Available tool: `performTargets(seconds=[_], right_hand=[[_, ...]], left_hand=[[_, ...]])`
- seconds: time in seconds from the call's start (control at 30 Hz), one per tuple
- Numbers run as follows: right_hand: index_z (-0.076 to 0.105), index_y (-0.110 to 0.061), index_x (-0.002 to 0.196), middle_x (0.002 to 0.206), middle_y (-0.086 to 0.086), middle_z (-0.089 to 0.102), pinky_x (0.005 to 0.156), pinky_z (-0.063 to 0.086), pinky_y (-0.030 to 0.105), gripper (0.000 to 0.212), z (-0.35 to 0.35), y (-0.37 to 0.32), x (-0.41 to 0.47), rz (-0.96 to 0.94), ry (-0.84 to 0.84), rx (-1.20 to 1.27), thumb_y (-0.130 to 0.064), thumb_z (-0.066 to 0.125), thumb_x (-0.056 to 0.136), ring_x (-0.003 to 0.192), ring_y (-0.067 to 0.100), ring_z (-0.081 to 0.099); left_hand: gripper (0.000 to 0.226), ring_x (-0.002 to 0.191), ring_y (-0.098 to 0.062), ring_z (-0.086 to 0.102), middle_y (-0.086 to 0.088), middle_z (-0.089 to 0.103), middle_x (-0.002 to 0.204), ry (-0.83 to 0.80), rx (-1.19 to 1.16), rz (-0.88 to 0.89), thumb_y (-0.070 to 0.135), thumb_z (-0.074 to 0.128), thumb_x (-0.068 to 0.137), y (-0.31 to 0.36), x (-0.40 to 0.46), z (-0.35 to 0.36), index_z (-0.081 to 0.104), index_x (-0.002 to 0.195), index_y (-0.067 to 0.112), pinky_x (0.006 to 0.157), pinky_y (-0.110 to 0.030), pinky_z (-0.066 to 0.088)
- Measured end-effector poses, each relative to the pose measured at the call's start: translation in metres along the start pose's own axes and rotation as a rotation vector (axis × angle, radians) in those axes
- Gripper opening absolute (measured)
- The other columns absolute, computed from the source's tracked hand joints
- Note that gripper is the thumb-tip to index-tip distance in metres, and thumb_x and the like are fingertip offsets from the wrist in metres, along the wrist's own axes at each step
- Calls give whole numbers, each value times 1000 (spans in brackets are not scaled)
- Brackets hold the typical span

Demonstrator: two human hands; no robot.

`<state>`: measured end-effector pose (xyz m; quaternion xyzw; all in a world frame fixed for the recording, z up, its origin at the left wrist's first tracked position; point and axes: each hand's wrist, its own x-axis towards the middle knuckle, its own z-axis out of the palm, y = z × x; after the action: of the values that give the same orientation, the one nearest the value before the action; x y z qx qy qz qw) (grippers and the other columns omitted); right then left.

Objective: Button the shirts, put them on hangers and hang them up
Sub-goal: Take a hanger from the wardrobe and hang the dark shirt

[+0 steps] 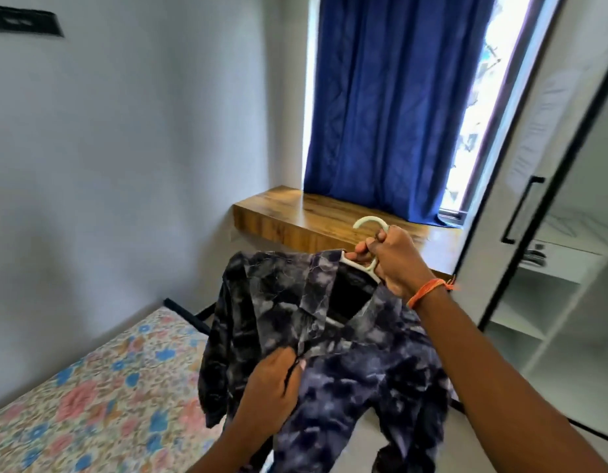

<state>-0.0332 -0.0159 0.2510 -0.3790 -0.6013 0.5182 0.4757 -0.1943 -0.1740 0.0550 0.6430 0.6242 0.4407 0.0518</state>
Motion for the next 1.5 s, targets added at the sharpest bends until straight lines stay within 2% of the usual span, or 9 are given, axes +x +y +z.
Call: performTargets(seconds=[0.17,0.27,0.53,0.73,0.83,0.93,1.1,1.2,1.5], right_hand=[[47,-5,99,91,6,50,63,49,19,7,-109,7,-1,-223,-42,-477,-1,42,100,93,23,71],[46,-32,86,92,4,42,79,38,28,28,-172,-4,-7,-405,-101,-869,-7,52,95,92,18,47],[43,-8,86,81,-2,41,62,31,25,15,-330,-16,-6,-326,-32,-859,-5,52,97,71,10,38],[36,-20,81,81,1,42,56,34,18,27,-444,-22,16,-261,188,-857,-6,50,99,65,9,38],[37,-17,83,76,-2,41,54,35,20,23,-496,-25,36,-234,270,-851,-5,49,99,61,9,37],[40,-14,87,74,-3,40,55,35,20,18,-546,-32,60,-218,346,-863,-6,49,99,61,9,37],[43,-8,90,77,2,40,53,36,15,12,-609,-55,101,-232,405,-913,-8,49,101,63,9,36],[41,-12,87,77,-2,40,54,36,14,17,-648,-62,124,-264,479,-936,-5,49,100,61,6,36],[41,-21,81,81,1,48,57,37,11,25,-787,-90,194,-304,606,-938,-8,49,101,58,-6,49]], left_hand=[[22,64,-11,41,12,37,72,-98,54,70,37,45,99,72,17,94,48,84,21,58,-27,31],[29,68,-18,52,6,46,76,-157,63,11,43,43,97,97,26,146,51,84,19,60,-34,40],[42,67,-14,56,6,50,66,-536,45,159,57,51,91,193,81,249,48,67,22,61,-31,39],[17,67,-17,52,-1,55,75,-95,-124,712,20,58,87,288,173,295,61,73,10,59,-23,42],[29,53,-18,39,-2,44,62,112,-252,830,15,54,91,338,224,324,50,62,8,48,-26,31],[24,64,-20,47,-5,53,72,243,-258,878,15,54,93,387,270,357,59,72,6,59,-28,38],[40,108,-29,56,-7,61,117,88,29,792,37,60,92,453,374,426,58,124,13,90,-41,45],[34,93,-29,64,-6,68,102,-87,2,738,38,58,94,486,420,470,59,120,16,74,-40,50],[25,64,-26,64,-5,67,80,155,-81,989,29,72,85,568,532,584,65,100,11,46,-36,52]])
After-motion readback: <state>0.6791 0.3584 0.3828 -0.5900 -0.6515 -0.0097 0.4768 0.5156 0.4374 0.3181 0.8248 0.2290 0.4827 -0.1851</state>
